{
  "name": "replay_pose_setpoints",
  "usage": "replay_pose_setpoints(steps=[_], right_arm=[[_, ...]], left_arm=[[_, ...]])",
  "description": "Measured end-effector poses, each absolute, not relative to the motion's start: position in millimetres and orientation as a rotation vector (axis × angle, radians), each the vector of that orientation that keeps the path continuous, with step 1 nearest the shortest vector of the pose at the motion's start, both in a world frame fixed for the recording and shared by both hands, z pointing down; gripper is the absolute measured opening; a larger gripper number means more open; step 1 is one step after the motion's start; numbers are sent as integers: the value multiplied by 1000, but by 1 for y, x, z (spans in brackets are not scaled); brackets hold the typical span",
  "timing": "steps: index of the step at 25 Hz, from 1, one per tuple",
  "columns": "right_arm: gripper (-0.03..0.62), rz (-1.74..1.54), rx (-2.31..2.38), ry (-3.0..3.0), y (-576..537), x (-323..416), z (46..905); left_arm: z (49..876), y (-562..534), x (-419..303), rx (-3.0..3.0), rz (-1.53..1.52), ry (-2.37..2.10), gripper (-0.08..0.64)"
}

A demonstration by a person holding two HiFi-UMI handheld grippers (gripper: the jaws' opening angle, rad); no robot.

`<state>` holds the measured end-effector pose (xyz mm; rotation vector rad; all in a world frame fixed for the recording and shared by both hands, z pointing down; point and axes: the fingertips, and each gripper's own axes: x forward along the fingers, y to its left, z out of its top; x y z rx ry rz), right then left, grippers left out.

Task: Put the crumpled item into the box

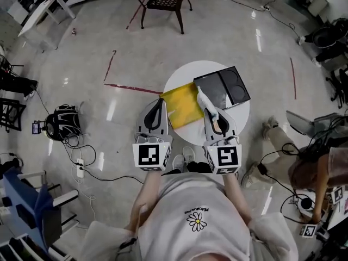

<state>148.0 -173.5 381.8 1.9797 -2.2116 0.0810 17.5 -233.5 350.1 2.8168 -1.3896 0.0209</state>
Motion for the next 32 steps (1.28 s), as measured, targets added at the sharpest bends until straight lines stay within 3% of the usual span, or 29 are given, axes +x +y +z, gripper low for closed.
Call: replay_pose_setpoints(steps=[12, 32], right_arm=[[57, -358, 1232, -1850, -244, 117, 463], [57, -424, 664, -1658, -299, 95, 654]], left_arm=[[380, -253, -9, 2711, 103, -1477, 2], [435, -269, -42, 2530, 236, -1560, 2]])
